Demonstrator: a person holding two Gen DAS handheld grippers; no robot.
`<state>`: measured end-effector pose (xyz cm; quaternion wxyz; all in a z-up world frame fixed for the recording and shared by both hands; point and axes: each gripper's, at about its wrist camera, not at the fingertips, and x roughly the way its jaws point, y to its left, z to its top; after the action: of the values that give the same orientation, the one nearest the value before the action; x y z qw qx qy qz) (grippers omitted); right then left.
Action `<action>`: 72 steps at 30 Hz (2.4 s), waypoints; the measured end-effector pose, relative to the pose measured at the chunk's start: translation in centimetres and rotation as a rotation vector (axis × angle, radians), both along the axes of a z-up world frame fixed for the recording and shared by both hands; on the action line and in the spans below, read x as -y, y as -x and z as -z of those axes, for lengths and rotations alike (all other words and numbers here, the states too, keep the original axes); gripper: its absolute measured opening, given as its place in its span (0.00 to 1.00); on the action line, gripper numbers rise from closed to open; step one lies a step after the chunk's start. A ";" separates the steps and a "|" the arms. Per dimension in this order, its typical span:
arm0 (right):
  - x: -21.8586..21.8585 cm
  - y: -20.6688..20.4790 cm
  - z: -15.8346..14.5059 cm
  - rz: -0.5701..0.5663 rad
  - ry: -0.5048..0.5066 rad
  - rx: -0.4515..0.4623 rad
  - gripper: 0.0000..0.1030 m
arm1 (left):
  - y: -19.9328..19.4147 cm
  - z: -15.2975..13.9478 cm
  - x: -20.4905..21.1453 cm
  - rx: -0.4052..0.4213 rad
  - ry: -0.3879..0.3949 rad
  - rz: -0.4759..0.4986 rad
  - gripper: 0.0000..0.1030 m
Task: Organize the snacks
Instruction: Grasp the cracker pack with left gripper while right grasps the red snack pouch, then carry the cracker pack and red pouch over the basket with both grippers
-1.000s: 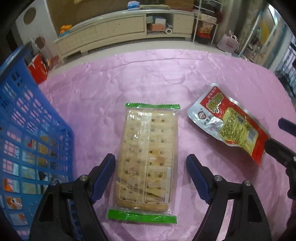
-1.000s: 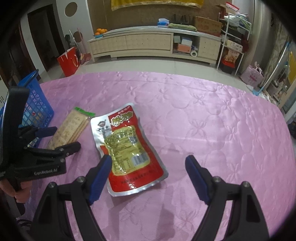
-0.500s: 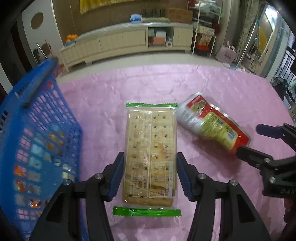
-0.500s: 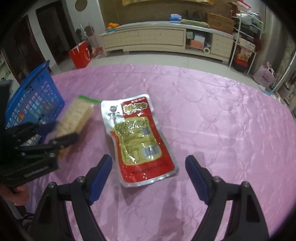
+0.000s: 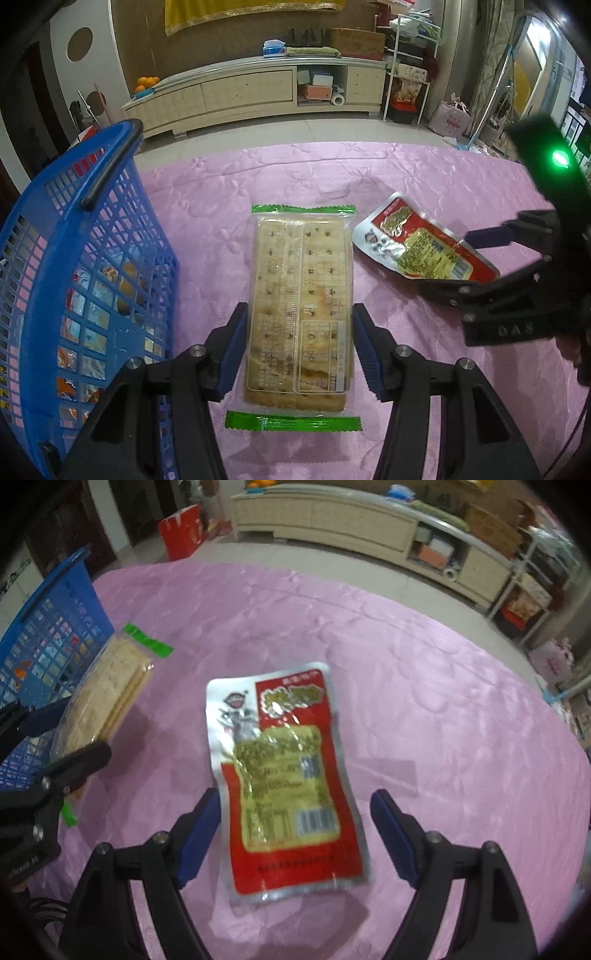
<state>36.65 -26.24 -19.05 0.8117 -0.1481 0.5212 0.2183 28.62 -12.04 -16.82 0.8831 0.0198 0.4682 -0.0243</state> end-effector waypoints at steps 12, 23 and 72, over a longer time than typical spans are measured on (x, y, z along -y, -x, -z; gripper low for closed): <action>-0.5 -0.7 0.8 0.017 0.005 0.029 0.64 | -0.9 0.6 0.0 -0.006 0.017 -0.013 0.51; 2.6 3.0 -1.3 0.121 -0.127 0.110 0.37 | 0.8 -1.5 0.9 0.031 0.050 0.012 0.51; -12.8 15.7 -17.9 0.089 -0.301 0.393 0.39 | 14.2 -17.6 -18.1 0.327 0.031 -0.047 0.51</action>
<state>20.91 -13.40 -1.10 0.9192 -0.0419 0.3209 0.2243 14.46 6.05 0.78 0.9480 -0.0008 0.3182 -0.0074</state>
